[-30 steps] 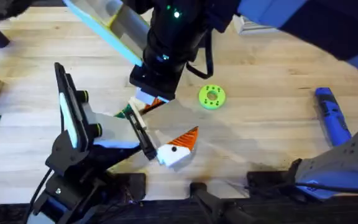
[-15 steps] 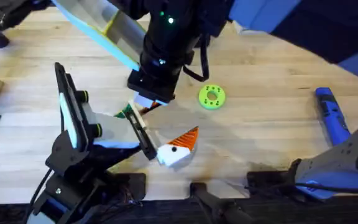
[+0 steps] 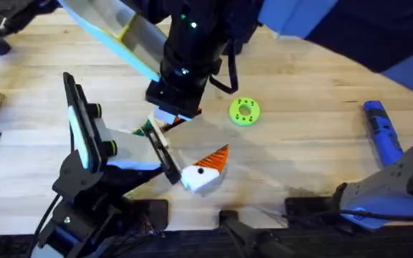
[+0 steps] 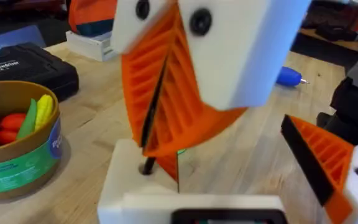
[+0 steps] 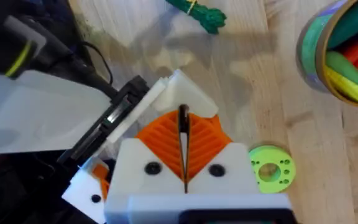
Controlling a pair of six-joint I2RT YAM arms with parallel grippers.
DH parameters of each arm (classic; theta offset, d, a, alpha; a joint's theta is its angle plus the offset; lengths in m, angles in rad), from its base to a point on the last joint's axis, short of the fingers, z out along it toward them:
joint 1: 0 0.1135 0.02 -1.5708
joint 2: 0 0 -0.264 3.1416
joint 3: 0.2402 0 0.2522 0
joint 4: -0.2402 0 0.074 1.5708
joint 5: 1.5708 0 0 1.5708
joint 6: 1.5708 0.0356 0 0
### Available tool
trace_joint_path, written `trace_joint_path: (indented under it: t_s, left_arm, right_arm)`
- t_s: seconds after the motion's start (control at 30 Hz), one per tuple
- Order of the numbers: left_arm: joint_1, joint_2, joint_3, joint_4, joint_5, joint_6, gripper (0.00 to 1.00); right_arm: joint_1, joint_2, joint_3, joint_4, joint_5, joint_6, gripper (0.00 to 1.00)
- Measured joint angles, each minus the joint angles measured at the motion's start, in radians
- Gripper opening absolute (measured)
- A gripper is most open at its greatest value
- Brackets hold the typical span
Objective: Pick up the gripper from the table and insert it into the empty holder that is missing its gripper. Then pick up a screw, insert it into the mounting hole, and use the screwdriver to tighten it. Finally, clean up the table by picking up the vegetable and placing it into the bucket.
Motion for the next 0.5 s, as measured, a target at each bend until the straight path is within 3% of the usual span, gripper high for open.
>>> trace_joint_path:
  t_s: [0.5]
  left_arm:
    - [0.000,0.000,0.000,0.001,0.005,0.004,0.985]
  right_arm:
    - [0.000,0.007,0.014,-0.021,0.030,0.000,0.007]
